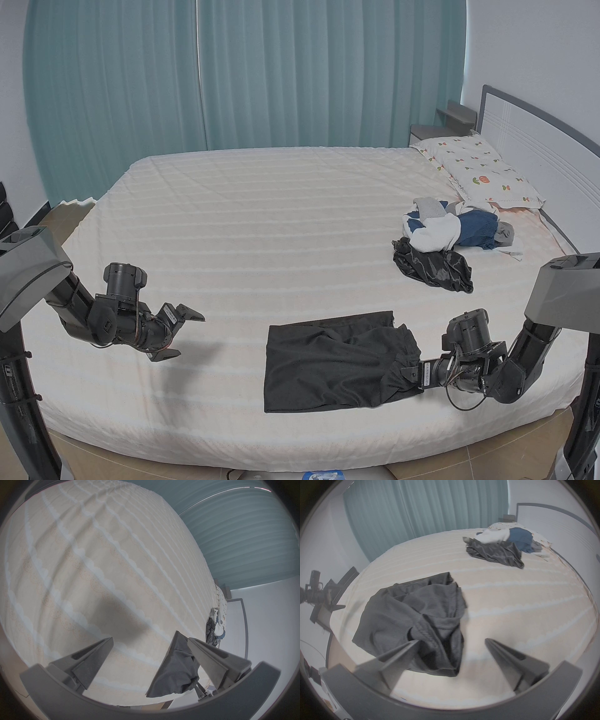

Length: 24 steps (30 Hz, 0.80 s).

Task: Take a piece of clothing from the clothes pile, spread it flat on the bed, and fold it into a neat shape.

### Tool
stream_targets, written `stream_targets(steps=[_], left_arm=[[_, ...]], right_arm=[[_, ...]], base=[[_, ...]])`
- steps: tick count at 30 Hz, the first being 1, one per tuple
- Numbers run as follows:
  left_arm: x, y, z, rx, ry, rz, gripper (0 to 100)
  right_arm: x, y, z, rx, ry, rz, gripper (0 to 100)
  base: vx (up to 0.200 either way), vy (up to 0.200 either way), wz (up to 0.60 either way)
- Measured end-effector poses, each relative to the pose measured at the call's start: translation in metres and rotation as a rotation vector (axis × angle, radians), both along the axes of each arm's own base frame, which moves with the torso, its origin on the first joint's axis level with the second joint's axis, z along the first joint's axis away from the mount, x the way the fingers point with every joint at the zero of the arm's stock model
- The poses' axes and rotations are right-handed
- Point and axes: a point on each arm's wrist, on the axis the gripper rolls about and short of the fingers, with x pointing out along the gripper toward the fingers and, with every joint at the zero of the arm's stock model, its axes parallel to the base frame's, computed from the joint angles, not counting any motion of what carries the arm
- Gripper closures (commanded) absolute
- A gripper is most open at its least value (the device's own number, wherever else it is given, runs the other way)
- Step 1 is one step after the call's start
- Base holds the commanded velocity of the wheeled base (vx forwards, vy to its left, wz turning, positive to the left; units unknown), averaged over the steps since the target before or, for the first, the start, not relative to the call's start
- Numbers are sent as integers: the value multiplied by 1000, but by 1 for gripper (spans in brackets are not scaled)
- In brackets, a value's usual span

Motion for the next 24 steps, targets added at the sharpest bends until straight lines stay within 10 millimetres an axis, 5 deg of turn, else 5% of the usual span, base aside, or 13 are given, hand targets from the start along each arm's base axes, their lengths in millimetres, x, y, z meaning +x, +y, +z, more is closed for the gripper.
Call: stream_targets(steps=[10,16,24], left_arm=[[0,0,0,0,0,0,0],[0,0,0,0,0,0,0],[0,0,0,0,1,0,0]], right_arm=[[17,-25,15,200,-76,-118,0],[43,-19,22,318,-117,-151,0],[80,-6,6,425,-63,-158,0]], base=[[0,0,0],[0,0,0],[0,0,0]])
